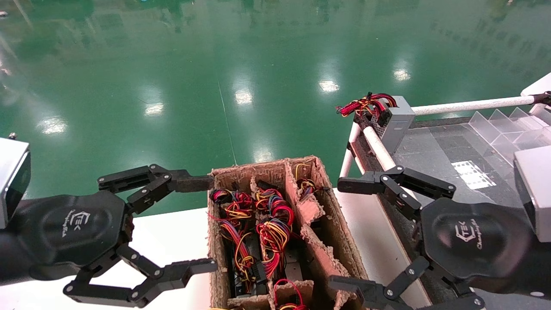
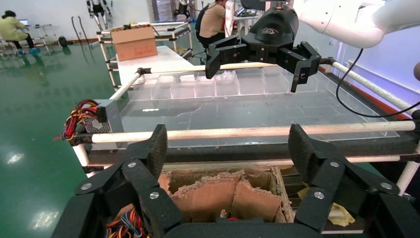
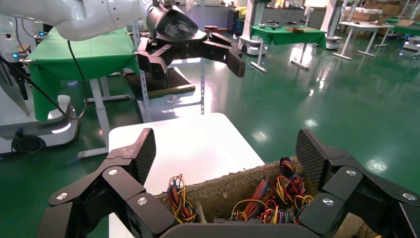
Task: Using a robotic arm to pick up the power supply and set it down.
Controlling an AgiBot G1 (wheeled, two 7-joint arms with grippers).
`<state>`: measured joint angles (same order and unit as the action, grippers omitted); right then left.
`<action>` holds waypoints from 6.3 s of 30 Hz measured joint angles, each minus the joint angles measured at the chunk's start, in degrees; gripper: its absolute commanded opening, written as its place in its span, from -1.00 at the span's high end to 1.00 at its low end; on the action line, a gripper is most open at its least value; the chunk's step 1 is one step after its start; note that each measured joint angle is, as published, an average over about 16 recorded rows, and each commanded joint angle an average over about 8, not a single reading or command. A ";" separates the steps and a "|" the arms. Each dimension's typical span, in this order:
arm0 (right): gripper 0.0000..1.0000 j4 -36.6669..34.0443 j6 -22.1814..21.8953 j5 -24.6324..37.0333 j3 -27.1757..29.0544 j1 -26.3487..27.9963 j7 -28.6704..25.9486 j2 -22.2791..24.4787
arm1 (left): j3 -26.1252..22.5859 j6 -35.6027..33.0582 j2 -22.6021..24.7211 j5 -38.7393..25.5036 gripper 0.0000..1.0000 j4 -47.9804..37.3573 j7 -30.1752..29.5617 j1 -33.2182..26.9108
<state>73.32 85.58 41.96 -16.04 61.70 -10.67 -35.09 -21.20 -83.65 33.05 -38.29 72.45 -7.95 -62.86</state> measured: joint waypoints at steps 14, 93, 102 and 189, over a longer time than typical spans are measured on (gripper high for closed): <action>-1.00 0.00 0.00 0.00 0.00 0.00 0.00 0.00 | 0.00 0.00 0.00 0.00 1.00 0.00 0.00 0.00; 0.48 -29.27 -6.39 36.36 -14.25 23.13 22.26 -15.60 | -0.02 0.00 0.00 0.01 -1.00 -0.02 0.01 -0.01; 1.00 -38.67 -8.81 37.36 -14.60 24.37 33.46 -21.02 | -0.02 0.00 -0.01 0.01 -1.00 -0.02 0.01 -0.02; 1.00 -71.43 -11.22 28.95 -8.23 39.90 52.35 -28.53 | -0.07 0.01 -0.02 0.04 -1.00 -0.02 0.03 -0.03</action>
<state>1.90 74.36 70.90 -24.27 101.60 41.68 -63.62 -21.27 -83.63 33.03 -38.25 72.44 -7.91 -62.89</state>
